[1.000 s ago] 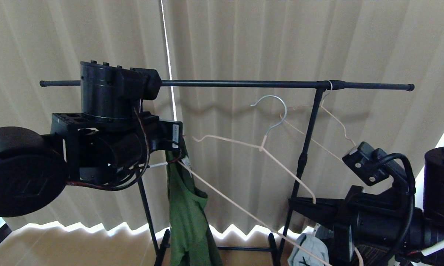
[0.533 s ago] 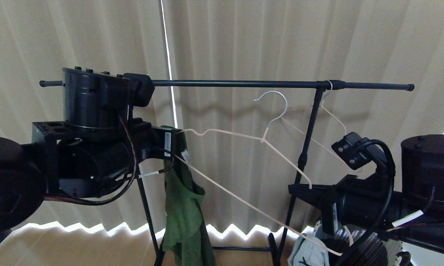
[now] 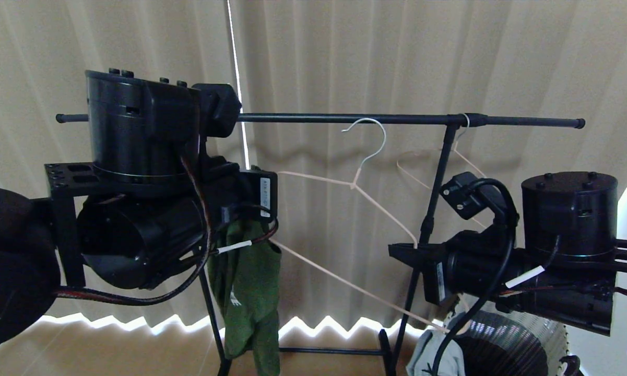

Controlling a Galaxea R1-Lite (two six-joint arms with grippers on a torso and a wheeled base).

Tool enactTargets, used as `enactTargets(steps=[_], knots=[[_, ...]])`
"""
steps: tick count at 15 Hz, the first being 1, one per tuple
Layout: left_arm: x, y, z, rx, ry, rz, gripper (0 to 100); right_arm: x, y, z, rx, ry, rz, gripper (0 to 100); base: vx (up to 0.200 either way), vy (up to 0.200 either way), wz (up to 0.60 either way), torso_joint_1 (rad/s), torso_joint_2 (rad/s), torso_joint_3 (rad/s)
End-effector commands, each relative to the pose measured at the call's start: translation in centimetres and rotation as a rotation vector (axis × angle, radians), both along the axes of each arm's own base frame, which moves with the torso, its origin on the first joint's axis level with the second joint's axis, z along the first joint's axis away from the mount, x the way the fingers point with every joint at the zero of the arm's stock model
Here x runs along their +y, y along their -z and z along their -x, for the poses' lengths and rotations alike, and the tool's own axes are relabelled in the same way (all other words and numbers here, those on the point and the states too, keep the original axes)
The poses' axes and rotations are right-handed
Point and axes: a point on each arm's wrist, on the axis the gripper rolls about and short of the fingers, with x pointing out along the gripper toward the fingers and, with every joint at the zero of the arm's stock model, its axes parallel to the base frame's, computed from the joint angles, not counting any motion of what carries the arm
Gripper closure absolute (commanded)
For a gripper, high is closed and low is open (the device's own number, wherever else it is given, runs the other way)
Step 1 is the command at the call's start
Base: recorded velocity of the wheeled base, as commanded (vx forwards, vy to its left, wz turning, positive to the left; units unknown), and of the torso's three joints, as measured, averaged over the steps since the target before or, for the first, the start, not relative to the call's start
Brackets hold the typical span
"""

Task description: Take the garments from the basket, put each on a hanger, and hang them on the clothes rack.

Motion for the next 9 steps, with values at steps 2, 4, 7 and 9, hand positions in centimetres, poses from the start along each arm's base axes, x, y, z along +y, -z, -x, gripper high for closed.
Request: enactTargets(steps=[2,4,7,9], knots=[[-0.6,-0.3,-0.2,-0.005,0.008,0.018,100,0.9,0.3,0.1,0.009,-0.032,0.009,100,0.0,0.0,0.0,0.0,0.0,0.0],[-0.6,-0.2,-0.2,-0.004,0.017,0.019,100,1.2,0.3,0.3,0.008,-0.044,0.01,100,0.0,0.0,0.0,0.0,0.0,0.0],[-0.9,-0.2,0.0,0.003,0.072,0.028,100,1.6,0.5,0.2,0.014,-0.054,0.015,100,0.0,0.0,0.0,0.0,0.0,0.0],[-1.4,-0.4,0.7,0.016,0.182,0.051,100,1.8,0.4,0.2,0.01,-0.058,0.012,100,0.0,0.0,0.0,0.0,0.0,0.0]])
